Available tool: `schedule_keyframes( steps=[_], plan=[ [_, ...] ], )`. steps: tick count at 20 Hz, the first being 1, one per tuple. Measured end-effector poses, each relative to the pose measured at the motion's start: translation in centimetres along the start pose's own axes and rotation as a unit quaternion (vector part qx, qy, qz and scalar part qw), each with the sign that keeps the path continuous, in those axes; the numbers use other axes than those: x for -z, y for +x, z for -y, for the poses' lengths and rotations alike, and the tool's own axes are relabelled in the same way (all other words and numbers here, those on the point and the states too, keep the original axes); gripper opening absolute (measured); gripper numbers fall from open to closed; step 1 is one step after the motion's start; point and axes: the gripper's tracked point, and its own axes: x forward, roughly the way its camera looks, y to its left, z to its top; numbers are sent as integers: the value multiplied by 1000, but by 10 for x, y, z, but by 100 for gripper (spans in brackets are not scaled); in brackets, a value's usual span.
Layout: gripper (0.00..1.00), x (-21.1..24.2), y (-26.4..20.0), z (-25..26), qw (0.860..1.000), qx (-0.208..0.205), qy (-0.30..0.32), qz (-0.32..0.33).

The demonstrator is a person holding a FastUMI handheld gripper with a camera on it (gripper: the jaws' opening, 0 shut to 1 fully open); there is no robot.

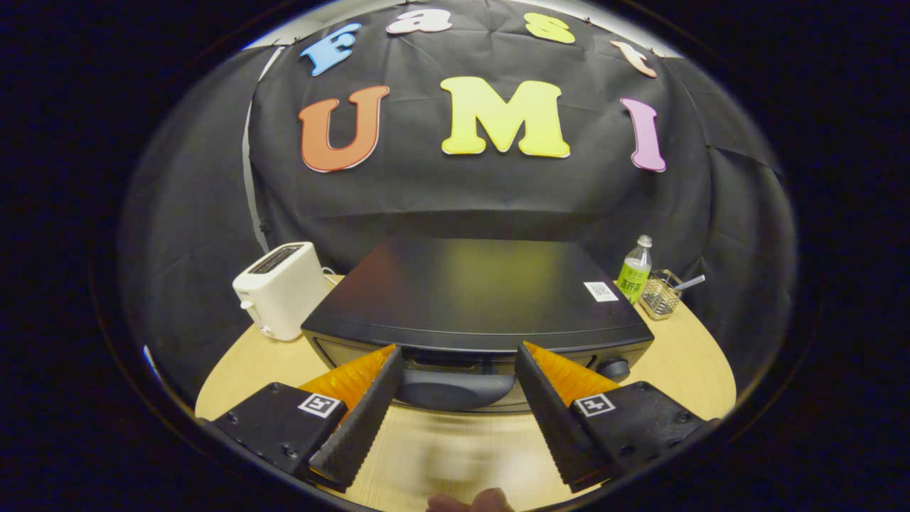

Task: Open the toaster oven, put the food inside, and close the toaster oven door.

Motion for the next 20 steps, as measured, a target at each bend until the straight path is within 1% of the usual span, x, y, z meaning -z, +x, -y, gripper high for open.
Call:
schedule_keyframes(
  steps=[3, 4, 7, 9, 11, 14, 20],
  plan=[
    [100, 2, 14, -2, 1000, 12, 0, 0],
    [100, 0, 8, -1, 1000, 17, 0, -2],
    [100, 2, 9, -2, 999, 30, 9, -13],
    [100, 5, 8, -3, 999, 35, 0, -20],
    [100, 10, 3, -4, 999, 31, -2, -25],
    [100, 30, -15, -3, 999, 26, 4, -44],
    [100, 74, -44, -6, 996, 45, -11, -78]
  ],
)
